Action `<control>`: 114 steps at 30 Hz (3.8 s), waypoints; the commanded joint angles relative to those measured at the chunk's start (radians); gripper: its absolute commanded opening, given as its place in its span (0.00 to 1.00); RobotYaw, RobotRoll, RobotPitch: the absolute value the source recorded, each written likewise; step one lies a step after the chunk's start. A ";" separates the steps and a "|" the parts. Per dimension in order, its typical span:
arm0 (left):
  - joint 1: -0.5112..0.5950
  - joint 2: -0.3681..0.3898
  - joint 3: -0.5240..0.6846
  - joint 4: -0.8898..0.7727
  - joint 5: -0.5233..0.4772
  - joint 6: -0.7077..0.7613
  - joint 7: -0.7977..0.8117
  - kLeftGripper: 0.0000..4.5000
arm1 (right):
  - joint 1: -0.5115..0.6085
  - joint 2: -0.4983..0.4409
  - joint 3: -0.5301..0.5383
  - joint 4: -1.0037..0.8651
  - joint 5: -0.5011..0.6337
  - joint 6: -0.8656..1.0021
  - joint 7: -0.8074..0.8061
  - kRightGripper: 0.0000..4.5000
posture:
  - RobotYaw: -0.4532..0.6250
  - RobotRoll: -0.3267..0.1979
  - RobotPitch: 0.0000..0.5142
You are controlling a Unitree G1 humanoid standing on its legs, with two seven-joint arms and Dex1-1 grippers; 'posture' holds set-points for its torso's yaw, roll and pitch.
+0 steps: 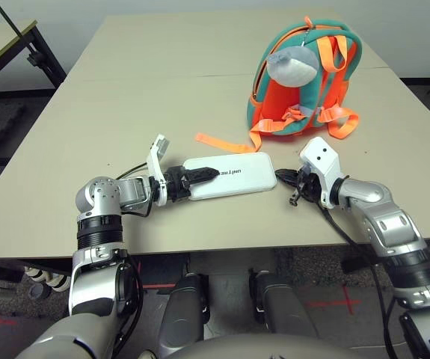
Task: Put the pencil case into the backpack and zip it.
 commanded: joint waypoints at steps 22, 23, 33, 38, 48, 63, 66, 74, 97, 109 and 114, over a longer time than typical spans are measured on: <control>-0.168 0.230 0.026 -0.025 0.034 -0.082 -0.007 0.28 | -0.109 -0.012 -0.163 0.171 0.029 0.104 -0.162 1.00 | 0.32 0.62 0.24; -0.167 0.242 0.027 -0.020 0.043 -0.099 -0.005 0.28 | -0.120 0.000 -0.186 0.174 0.045 0.115 -0.176 1.00 | 0.32 0.62 0.25; -0.207 0.248 0.115 0.104 0.139 -0.358 0.121 0.28 | -0.233 0.086 -0.374 0.214 0.178 0.158 -0.321 1.00 | 0.33 0.62 0.26; -0.201 0.228 0.112 0.096 0.141 -0.377 0.137 0.28 | -0.255 0.083 -0.382 0.224 0.195 0.154 -0.342 1.00 | 0.33 0.62 0.26; -0.194 0.211 0.101 0.077 0.138 -0.374 0.147 0.28 | -0.262 0.077 -0.349 0.205 0.243 0.188 -0.293 1.00 | 0.33 0.62 0.26; -0.182 0.199 0.074 0.067 0.142 -0.373 0.146 0.28 | -0.282 0.087 -0.332 0.214 0.263 0.165 -0.261 1.00 | 0.33 0.62 0.26; -0.181 0.196 0.070 0.064 0.143 -0.373 0.147 0.28 | -0.303 0.103 -0.329 0.237 0.254 0.142 -0.280 1.00 | 0.33 0.62 0.26; -0.181 0.186 0.063 0.057 0.143 -0.375 0.149 0.28 | -0.396 0.157 -0.305 0.384 0.219 0.041 -0.313 1.00 | 0.34 0.62 0.25; -0.186 0.167 0.045 0.060 0.149 -0.408 0.153 0.28 | -0.383 0.149 -0.279 0.397 0.197 -0.033 -0.266 0.14 | 0.33 0.62 0.24; -0.194 0.153 0.025 0.096 0.167 -0.442 0.135 0.28 | -0.159 0.070 -0.313 -0.179 0.395 0.333 -0.261 0.14 | 0.31 0.62 0.25; -0.198 0.150 0.018 0.114 0.175 -0.454 0.122 0.28 | -0.106 0.070 -0.351 -0.349 0.493 0.464 -0.296 0.14 | 0.31 0.62 0.26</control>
